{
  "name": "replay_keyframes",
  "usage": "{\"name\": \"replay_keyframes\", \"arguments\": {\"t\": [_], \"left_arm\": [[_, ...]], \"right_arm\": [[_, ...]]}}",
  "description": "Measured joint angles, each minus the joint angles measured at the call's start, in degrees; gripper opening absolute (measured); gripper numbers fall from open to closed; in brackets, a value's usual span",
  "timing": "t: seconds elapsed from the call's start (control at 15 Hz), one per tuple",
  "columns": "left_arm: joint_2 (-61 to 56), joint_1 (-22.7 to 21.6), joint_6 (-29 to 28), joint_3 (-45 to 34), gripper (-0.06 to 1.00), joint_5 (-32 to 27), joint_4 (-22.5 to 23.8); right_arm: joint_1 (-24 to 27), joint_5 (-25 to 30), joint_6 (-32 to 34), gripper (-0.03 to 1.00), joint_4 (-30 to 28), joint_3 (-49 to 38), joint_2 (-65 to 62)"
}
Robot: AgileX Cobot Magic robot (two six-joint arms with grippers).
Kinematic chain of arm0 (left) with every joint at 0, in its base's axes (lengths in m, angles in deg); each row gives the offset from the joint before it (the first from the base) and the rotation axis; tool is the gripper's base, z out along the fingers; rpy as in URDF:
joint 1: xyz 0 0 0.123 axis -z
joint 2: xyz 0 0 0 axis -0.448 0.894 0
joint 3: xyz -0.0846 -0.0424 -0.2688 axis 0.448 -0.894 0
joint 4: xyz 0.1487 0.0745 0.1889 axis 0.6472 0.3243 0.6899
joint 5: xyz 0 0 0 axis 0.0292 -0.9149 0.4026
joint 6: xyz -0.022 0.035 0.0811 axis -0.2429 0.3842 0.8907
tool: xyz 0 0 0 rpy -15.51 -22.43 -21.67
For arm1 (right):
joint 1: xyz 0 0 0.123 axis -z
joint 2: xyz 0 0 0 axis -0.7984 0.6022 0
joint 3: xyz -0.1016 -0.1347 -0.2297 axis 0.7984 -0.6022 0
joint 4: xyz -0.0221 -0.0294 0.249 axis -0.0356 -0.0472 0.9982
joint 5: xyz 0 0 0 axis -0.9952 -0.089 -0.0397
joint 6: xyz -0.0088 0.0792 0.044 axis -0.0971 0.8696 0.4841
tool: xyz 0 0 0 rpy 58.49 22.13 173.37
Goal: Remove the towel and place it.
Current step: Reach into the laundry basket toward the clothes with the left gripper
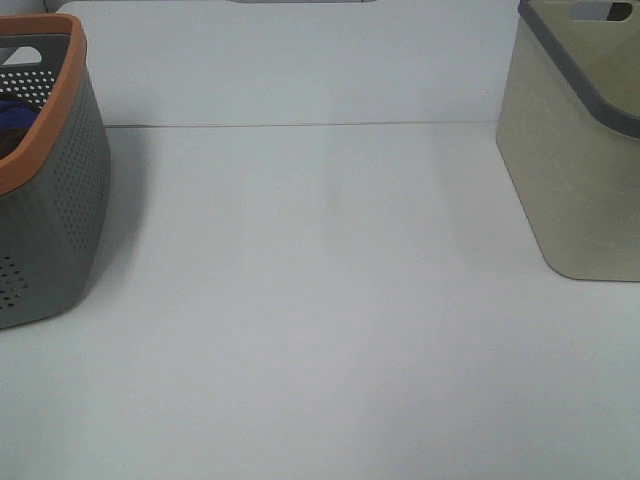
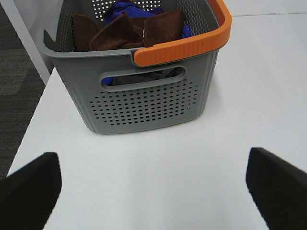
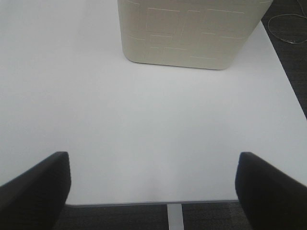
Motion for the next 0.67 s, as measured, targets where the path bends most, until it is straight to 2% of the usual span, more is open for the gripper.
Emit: {"name": "replay_keyframes", "arguments": {"t": [0.53,0.67], "left_arm": [[0.0,0.0,0.0,0.0,0.99,0.0,0.0],[0.0,0.0,0.0,0.0,0.99,0.0,0.0]], "right_arm": [[0.0,0.0,0.0,0.91,0.0,0.0,0.0],[-1.8,0.0,0.0,0.91,0.2,0.0,0.0]]}}
